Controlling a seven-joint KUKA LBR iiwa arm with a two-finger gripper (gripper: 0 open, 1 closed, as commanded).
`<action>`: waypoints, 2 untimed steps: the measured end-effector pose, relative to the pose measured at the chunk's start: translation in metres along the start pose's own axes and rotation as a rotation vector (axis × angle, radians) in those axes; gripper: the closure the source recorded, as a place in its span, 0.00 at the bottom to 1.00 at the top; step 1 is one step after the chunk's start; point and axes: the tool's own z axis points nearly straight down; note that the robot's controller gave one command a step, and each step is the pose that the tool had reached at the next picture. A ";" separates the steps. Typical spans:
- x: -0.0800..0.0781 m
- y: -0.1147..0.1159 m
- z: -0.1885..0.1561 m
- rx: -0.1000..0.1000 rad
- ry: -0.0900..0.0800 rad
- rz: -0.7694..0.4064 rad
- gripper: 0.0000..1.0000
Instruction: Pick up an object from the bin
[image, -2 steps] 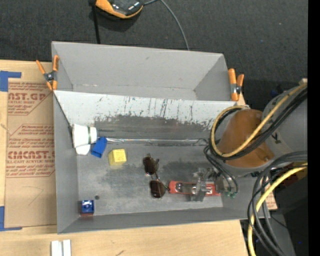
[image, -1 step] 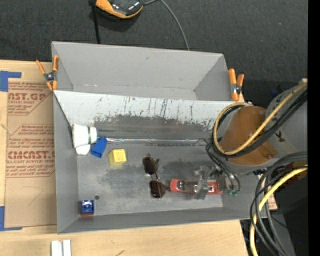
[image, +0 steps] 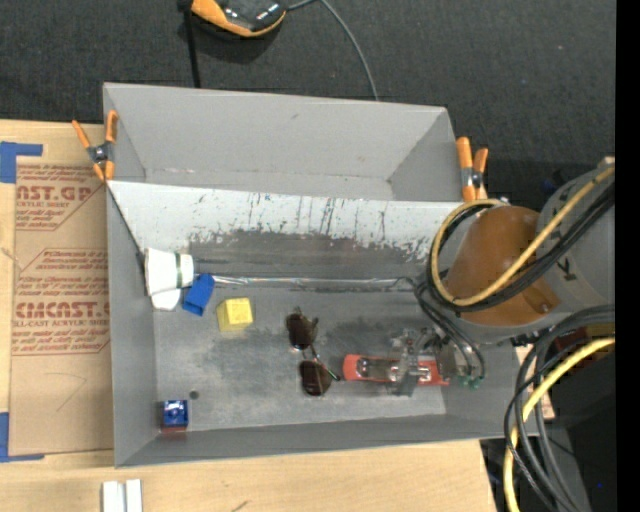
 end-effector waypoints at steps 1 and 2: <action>0.000 0.000 -0.010 0.000 -0.002 0.000 1.00; 0.000 0.000 -0.019 0.000 -0.001 0.000 1.00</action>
Offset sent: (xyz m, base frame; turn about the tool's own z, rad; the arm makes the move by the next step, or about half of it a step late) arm 0.0000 -0.0001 0.0400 0.0000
